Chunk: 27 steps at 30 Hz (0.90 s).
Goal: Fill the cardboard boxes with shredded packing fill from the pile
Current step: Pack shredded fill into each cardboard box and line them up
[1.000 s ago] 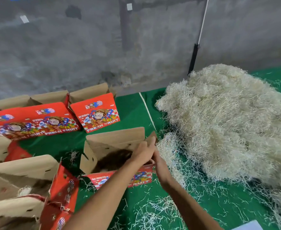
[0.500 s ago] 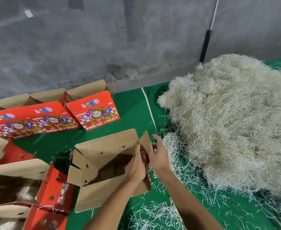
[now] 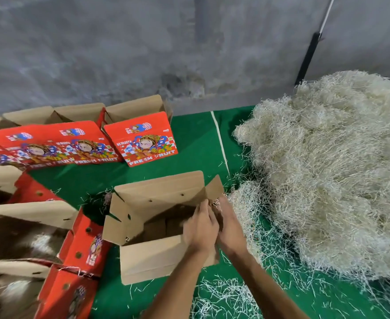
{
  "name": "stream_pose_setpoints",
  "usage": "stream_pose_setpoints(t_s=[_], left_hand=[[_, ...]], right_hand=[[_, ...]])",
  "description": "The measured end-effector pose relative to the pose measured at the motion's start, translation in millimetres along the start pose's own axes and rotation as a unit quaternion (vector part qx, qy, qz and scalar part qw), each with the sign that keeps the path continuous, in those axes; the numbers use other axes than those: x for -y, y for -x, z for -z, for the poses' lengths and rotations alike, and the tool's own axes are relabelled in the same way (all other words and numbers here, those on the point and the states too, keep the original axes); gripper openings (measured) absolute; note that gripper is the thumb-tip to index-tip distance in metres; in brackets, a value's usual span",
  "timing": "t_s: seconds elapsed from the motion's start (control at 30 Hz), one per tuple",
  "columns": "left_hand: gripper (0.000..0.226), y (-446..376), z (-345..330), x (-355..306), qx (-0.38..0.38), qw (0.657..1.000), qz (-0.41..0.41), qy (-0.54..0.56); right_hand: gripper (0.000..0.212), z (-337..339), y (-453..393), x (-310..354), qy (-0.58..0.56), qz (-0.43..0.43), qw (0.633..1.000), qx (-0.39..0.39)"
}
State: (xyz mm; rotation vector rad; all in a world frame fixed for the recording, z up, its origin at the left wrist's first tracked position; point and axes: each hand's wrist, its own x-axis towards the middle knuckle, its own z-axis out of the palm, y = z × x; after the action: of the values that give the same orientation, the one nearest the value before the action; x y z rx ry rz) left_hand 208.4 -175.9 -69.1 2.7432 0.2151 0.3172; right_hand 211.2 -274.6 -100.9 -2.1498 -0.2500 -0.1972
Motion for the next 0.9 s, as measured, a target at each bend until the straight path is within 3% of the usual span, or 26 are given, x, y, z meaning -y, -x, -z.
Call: stream_pose_setpoints(t_s=[0.1,0.23,0.33,0.4,0.53,0.67,0.77,0.9], left_hand=[[0.05,-1.4,1.5,3.0,0.026,0.999,-0.002,0.025],[0.052,-0.2,-1.5,4.6,0.013,0.999,-0.015,0.028],[0.045,-2.3,-3.9,3.5,0.032,0.999,-0.009,0.029],[0.035,-4.5,-6.3,2.6,0.062,0.998,-0.008,0.029],[0.023,-5.7,-5.6,-2.5,0.082,0.996,-0.016,-0.013],[0.037,-12.9,-3.8,-10.8,0.033,0.992,-0.113,-0.04],[0.041,-22.8,-11.7,-39.0,0.085,0.977,-0.19,-0.055],[0.048,-36.9,-37.9,-86.8,0.183,0.975,-0.123,0.03]], right_hand=[[0.06,3.9,-1.8,-2.0,0.081,0.041,0.995,-0.034],[0.065,9.7,-6.7,0.7,0.11,0.033,0.992,-0.056],[0.06,4.6,-9.0,-4.3,0.16,0.002,0.986,0.034],[0.051,2.7,-4.5,-6.1,0.118,-0.026,0.988,0.098],[0.037,10.3,7.8,-7.0,0.051,-0.053,0.987,0.14],[0.051,24.7,5.2,-18.0,0.095,-0.056,0.99,0.092],[0.051,41.9,-5.3,-21.8,0.104,-0.041,0.992,0.061],[0.049,74.0,-18.0,-45.2,0.185,-0.058,0.981,-0.003]])
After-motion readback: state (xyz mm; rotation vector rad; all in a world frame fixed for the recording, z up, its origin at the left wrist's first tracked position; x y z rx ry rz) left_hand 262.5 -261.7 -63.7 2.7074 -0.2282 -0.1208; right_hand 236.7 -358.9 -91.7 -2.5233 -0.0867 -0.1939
